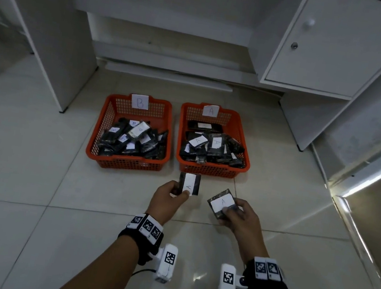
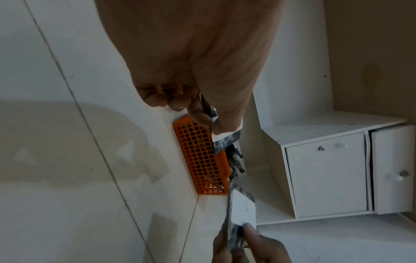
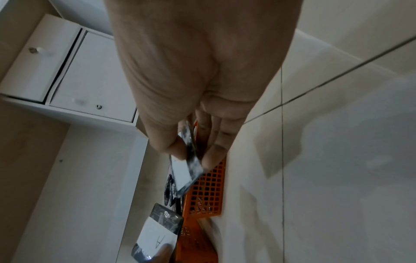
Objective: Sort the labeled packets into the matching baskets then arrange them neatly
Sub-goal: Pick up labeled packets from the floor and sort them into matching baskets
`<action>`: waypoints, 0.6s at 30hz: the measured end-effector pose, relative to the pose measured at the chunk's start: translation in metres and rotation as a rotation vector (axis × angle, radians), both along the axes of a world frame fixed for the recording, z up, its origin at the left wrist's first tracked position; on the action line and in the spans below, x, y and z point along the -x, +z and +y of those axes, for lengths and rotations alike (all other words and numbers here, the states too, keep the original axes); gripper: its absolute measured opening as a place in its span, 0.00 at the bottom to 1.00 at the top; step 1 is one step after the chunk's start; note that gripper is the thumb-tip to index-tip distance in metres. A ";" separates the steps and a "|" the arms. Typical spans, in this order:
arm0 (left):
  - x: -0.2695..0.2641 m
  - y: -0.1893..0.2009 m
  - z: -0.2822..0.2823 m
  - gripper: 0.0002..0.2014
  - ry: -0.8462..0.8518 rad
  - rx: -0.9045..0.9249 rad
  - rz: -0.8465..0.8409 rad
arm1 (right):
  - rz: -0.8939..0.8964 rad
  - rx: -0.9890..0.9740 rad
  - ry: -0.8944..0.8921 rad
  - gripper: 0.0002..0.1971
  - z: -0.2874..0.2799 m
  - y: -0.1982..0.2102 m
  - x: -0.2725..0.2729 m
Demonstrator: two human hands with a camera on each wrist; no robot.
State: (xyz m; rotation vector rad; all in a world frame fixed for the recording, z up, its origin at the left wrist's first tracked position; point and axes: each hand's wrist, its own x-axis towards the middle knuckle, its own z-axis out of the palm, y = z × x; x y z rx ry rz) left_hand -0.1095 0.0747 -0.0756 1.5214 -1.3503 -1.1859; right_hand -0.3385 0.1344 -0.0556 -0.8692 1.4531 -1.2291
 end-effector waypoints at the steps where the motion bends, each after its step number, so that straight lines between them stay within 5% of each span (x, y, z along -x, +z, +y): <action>1: -0.002 0.002 -0.002 0.04 0.035 -0.001 0.012 | 0.036 0.016 -0.015 0.09 -0.003 -0.001 -0.001; 5: -0.004 0.013 -0.017 0.07 0.128 0.023 0.053 | 0.199 0.080 -0.099 0.09 -0.026 -0.001 0.003; 8: -0.001 0.029 -0.038 0.11 0.097 0.076 0.026 | 0.103 0.125 -0.311 0.20 -0.059 0.004 0.015; 11: 0.007 0.048 -0.063 0.09 0.071 0.133 -0.023 | 0.144 0.186 -0.470 0.18 -0.101 0.015 0.031; 18: 0.020 0.063 -0.141 0.17 0.137 0.269 -0.206 | 0.502 0.066 -0.332 0.10 -0.191 0.004 0.057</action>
